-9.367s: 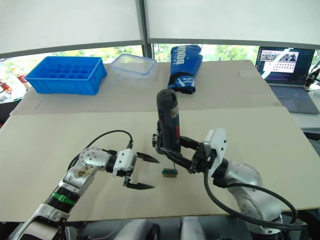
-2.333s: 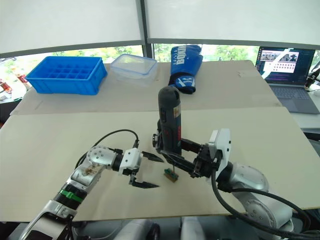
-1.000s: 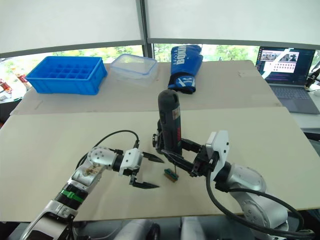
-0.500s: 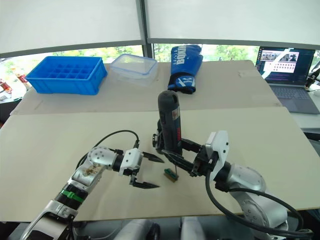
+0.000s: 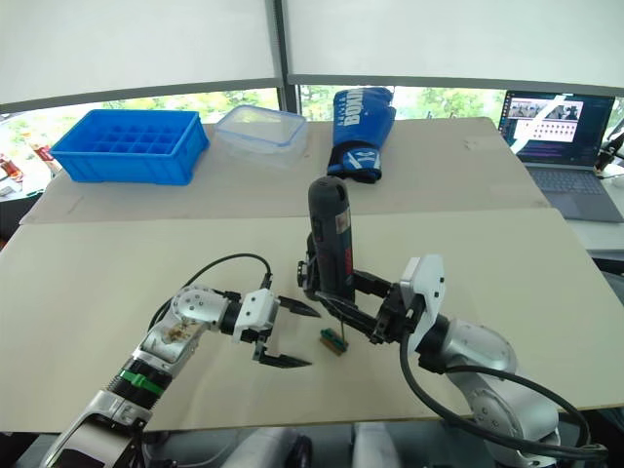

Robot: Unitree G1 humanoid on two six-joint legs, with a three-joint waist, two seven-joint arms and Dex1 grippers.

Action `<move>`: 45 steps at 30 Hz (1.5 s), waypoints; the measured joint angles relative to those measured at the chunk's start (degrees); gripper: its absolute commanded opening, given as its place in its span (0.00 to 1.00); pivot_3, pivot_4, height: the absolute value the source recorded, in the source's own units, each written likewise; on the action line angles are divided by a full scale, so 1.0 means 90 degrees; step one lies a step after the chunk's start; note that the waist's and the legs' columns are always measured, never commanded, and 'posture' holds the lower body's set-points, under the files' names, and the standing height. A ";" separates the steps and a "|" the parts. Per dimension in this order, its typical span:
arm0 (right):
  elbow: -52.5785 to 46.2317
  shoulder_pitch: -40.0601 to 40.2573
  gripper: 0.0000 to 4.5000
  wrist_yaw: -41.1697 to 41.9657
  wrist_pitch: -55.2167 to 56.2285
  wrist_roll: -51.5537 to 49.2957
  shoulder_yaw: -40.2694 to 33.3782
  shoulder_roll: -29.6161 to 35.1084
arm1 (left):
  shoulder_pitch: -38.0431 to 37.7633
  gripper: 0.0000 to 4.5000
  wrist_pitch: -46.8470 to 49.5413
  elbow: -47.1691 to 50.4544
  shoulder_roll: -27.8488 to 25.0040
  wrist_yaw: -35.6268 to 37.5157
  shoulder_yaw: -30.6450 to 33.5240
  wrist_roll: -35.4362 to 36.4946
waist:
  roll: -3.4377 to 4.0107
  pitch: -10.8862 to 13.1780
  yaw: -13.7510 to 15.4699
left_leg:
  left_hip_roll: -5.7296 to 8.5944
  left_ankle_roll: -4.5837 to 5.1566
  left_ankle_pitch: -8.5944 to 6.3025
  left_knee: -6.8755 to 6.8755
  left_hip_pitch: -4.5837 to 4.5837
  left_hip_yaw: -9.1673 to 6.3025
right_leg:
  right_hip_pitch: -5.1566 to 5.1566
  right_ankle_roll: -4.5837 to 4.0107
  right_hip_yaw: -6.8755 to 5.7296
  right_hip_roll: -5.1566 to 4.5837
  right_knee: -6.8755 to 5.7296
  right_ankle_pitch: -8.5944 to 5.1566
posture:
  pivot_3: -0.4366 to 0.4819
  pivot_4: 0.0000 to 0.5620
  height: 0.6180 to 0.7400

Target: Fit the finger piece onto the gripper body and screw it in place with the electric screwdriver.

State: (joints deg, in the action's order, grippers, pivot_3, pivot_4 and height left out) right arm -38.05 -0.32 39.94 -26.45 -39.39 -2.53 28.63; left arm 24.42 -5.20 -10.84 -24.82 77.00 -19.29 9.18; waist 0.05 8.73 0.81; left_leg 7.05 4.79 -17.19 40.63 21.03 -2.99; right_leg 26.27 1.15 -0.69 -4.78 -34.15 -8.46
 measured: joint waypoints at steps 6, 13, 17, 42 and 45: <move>-0.0019 0.0000 0.42 -0.0004 0.0000 -0.0002 -0.0002 0.0006 | 0.0000 1.00 0.0000 0.0000 -0.0001 -0.0001 0.0000 0.0000 | 0.0000 0.0000 0.0000 | 0.0000 0.0000 0.0000 0.0000 0.0000 0.0000 | 0.0000 0.0000 0.0000 0.0000 0.0000 0.0000 | 0.48 0.27 1.00; -0.0378 -0.0148 0.42 -0.0165 -0.0006 -0.0188 -0.0051 0.0049 | -0.0023 1.00 0.0037 0.0057 -0.0103 -0.0020 0.0036 0.0012 | 0.0000 0.0000 -0.0006 | 0.0000 0.0000 0.0000 0.0000 0.0000 0.0000 | 0.0001 0.0000 0.0000 0.0001 0.0000 0.0000 | 0.48 0.27 1.00; -0.0487 -0.0202 0.42 -0.0283 -0.0073 -0.0470 -0.0134 0.0191 | -0.0169 1.00 0.0151 0.0265 -0.0284 -0.0044 0.0092 0.0087 | 0.0000 0.0000 -0.0004 | 0.0000 0.0000 0.0000 0.0000 0.0000 0.0000 | 0.0000 0.0000 0.0000 0.0000 0.0001 0.0000 | 0.48 0.27 1.00; 0.1272 -0.4985 0.42 -0.1201 -0.2312 -0.3851 -0.0432 0.1498 | -0.0366 1.00 0.0950 0.0845 -0.0941 -0.0572 0.0915 0.0587 | -0.0005 0.0003 -0.0015 | -0.0001 0.0009 -0.0004 -0.0008 0.0011 0.0001 | 0.0011 -0.0002 0.0001 -0.0045 0.0008 0.0002 | 0.48 0.27 1.00; 0.1905 -0.5806 0.42 -0.1454 -0.2698 -0.4046 -0.0240 0.1196 | -0.0164 1.00 0.0787 0.0509 -0.0865 -0.0628 0.0912 0.0482 | -0.0005 0.0003 -0.0013 | 0.0002 0.0009 -0.0004 -0.0010 0.0021 0.0001 | 0.0020 -0.0004 0.0001 -0.0048 0.0008 0.0003 | 0.48 0.27 1.00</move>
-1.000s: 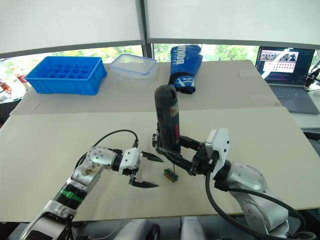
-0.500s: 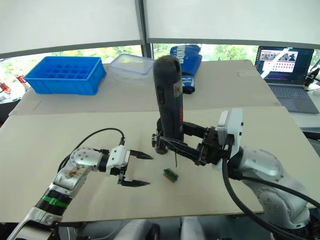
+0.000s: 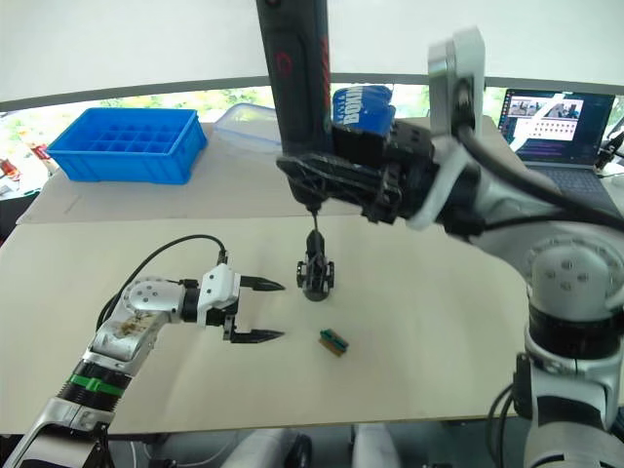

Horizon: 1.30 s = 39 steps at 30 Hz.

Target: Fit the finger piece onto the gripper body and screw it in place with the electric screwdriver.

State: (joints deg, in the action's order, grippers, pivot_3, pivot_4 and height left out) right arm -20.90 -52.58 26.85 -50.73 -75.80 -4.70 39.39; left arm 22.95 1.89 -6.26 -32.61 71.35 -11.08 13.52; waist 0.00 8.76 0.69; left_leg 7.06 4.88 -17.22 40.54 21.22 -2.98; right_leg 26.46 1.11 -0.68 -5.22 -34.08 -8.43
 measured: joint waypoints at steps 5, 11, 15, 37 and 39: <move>0.0671 -0.0786 0.42 0.0014 -0.0145 0.0354 0.0324 -0.0482 | 0.0339 1.00 -0.0260 -0.0495 0.0212 -0.0052 -0.0037 -0.0112 | 0.0000 0.0000 0.0000 | 0.0007 0.0007 -0.0004 0.0000 0.0003 0.0002 | 0.0005 0.0001 -0.0004 -0.0001 0.0000 0.0000 | 0.48 0.27 1.00; 0.1137 -0.0838 0.42 0.0817 0.0191 0.1806 0.0979 -0.0887 | 0.0681 1.00 -0.0571 -0.1169 0.0456 -0.0071 -0.0095 -0.0298 | -0.0001 -0.0001 -0.0010 | 0.0009 0.0008 -0.0003 0.0004 0.0022 0.0008 | 0.0027 0.0002 -0.0012 0.0002 -0.0008 0.0001 | 0.48 0.27 1.00; 0.1230 -0.0529 0.42 0.1361 0.0560 0.2507 0.1187 -0.1079 | 0.0795 1.00 -0.0801 -0.1476 0.0621 -0.0094 -0.0132 -0.0440 | -0.0001 -0.0001 -0.0014 | 0.0010 0.0008 -0.0003 0.0017 0.0041 0.0008 | 0.0043 0.0003 -0.0014 0.0004 -0.0012 0.0002 | 0.48 0.27 1.00; 0.0996 0.0229 0.42 0.1886 0.0876 0.3680 0.1192 -0.1605 | 0.1216 1.00 -0.1202 -0.2308 0.1085 -0.0085 -0.0175 -0.0733 | -0.0002 -0.0001 -0.0075 | 0.0015 -0.0003 0.0004 0.0044 0.0072 0.0011 | 0.0079 0.0004 -0.0009 0.0002 -0.0094 0.0004 | 0.48 0.27 1.00; 0.0994 0.0236 0.42 0.1902 0.0878 0.3733 0.1192 -0.1634 | 0.1248 1.00 -0.1209 -0.2316 0.1093 -0.0080 -0.0175 -0.0740 | -0.0002 -0.0001 -0.0077 | 0.0014 -0.0003 0.0004 0.0044 0.0072 0.0010 | 0.0079 0.0004 -0.0010 0.0002 -0.0095 0.0004 | 0.48 0.27 1.00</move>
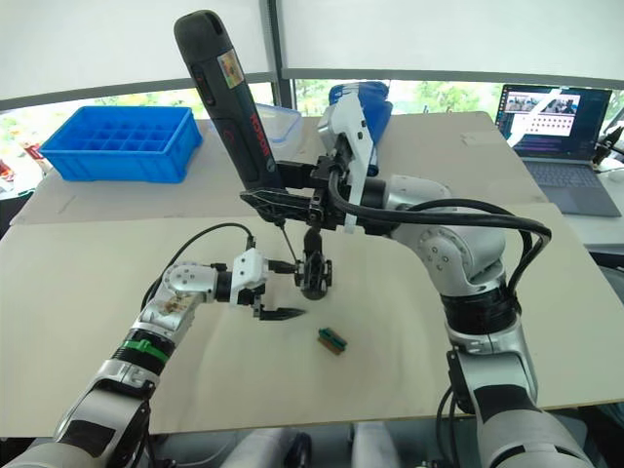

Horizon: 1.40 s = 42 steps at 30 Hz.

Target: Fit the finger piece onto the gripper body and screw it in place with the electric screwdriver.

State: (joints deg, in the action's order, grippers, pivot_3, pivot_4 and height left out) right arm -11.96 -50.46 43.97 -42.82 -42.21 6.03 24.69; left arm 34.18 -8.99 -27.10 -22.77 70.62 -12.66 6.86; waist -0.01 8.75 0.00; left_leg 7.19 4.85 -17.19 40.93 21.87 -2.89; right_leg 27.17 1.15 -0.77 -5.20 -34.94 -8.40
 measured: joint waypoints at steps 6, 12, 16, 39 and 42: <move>0.0000 0.0089 0.42 0.0113 0.0003 0.0120 -0.0002 -0.0058 | 0.0148 1.00 -0.0093 -0.0161 0.0039 0.0011 0.0001 -0.0003 | 0.0000 0.0000 -0.0007 | 0.0001 0.0000 0.0000 0.0000 0.0000 0.0000 | 0.0000 0.0000 0.0000 0.0000 0.0000 0.0000 | 0.48 0.27 1.00; 0.0000 0.0107 0.42 0.0127 0.0003 0.0180 -0.0010 -0.0067 | 0.0166 1.00 -0.0108 -0.0294 0.0050 0.0018 0.0001 -0.0004 | 0.0000 0.0000 -0.0023 | 0.0000 0.0000 0.0000 -0.0001 0.0000 0.0000 | 0.0000 0.0000 0.0000 0.0001 0.0000 0.0000 | 0.48 0.27 1.00; -0.0001 0.0159 0.42 0.0161 0.0003 0.0188 -0.0012 -0.0066 | 0.0166 1.00 -0.0114 -0.0297 0.0055 0.0019 0.0001 -0.0004 | 0.0000 0.0000 -0.0024 | 0.0001 0.0000 0.0000 0.0000 0.0000 0.0000 | 0.0000 0.0000 0.0000 0.0000 0.0000 0.0000 | 0.48 0.27 1.00; 0.0000 0.0241 0.42 0.0228 0.0092 0.0360 -0.0015 -0.0128 | 0.0166 1.00 -0.0114 -0.0297 0.0077 0.0018 0.0002 -0.0004 | 0.0000 0.0000 -0.0036 | 0.0001 0.0000 0.0000 -0.0001 0.0000 0.0000 | 0.0000 0.0000 0.0000 0.0001 0.0000 0.0000 | 0.48 0.27 1.00; 0.0001 0.0241 0.42 0.0232 0.0132 0.0369 -0.0015 -0.0135 | 0.0167 1.00 -0.0114 -0.0297 0.0083 0.0017 0.0002 -0.0003 | 0.0000 0.0000 -0.0038 | 0.0001 0.0000 0.0000 -0.0001 -0.0001 0.0000 | 0.0000 0.0000 0.0000 0.0001 0.0000 0.0000 | 0.48 0.27 1.00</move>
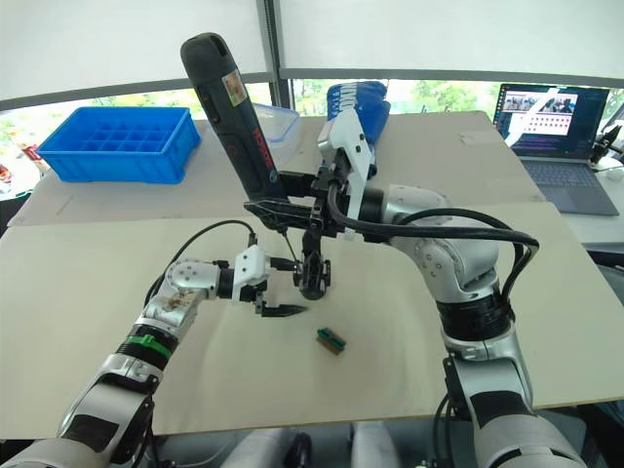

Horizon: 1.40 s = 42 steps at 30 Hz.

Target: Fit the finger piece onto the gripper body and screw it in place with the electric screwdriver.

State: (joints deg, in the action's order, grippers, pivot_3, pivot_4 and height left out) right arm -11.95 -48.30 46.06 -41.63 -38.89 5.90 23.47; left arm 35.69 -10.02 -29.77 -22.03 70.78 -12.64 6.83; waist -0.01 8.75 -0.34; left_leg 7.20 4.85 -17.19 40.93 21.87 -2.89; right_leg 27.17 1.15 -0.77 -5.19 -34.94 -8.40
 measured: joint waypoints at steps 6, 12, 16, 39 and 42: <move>0.0000 0.0002 0.42 0.0013 0.0002 0.0063 0.0000 0.0000 | 0.0002 1.00 0.0000 0.0000 0.0008 -0.0002 0.0000 0.0000 | 0.0000 0.0000 -0.0002 | 0.0000 0.0000 0.0000 0.0000 0.0000 0.0000 | 0.0000 0.0000 0.0000 0.0000 0.0000 0.0000 | 0.48 0.27 1.00; 0.0000 0.0027 0.42 0.0004 0.0001 0.0061 0.0000 -0.0004 | 0.0004 1.00 0.0000 0.0000 0.0009 -0.0003 0.0000 0.0000 | 0.0000 0.0000 -0.0003 | 0.0000 0.0000 0.0000 0.0000 0.0000 0.0000 | 0.0000 0.0000 0.0000 0.0000 0.0000 0.0000 | 0.48 0.27 1.00; 0.0000 0.0033 0.42 -0.0003 0.0001 0.0054 0.0000 -0.0058 | 0.0008 1.00 0.0000 0.0000 0.0011 -0.0003 0.0000 0.0000 | 0.0000 0.0000 -0.0009 | 0.0000 0.0000 0.0000 0.0000 0.0000 0.0000 | 0.0000 0.0000 0.0000 0.0000 0.0000 0.0000 | 0.48 0.27 1.00; 0.0000 0.0150 0.42 0.0009 0.0001 0.0061 0.0000 -0.0056 | 0.0030 1.00 0.0000 0.0000 0.0014 -0.0028 0.0000 0.0000 | 0.0000 0.0000 -0.0025 | 0.0001 0.0000 0.0000 0.0000 0.0000 0.0000 | 0.0000 0.0000 0.0000 0.0000 -0.0001 0.0000 | 0.48 0.27 1.00; 0.0000 0.0154 0.42 0.0009 0.0001 0.0063 0.0000 -0.0056 | 0.0030 1.00 0.0000 0.0000 0.0015 -0.0029 0.0000 -0.0001 | 0.0000 0.0000 -0.0025 | 0.0001 0.0000 0.0000 0.0000 0.0000 0.0000 | 0.0000 0.0000 0.0000 0.0000 0.0000 0.0000 | 0.48 0.27 1.00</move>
State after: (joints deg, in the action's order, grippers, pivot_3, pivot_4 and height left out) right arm -11.95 -46.91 46.14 -41.62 -38.33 5.90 22.97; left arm 35.96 -10.02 -29.77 -21.89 70.52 -12.64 6.82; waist -0.01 8.75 -0.57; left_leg 7.21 4.84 -17.19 40.93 21.86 -2.89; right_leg 27.17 1.15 -0.77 -5.18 -34.94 -8.40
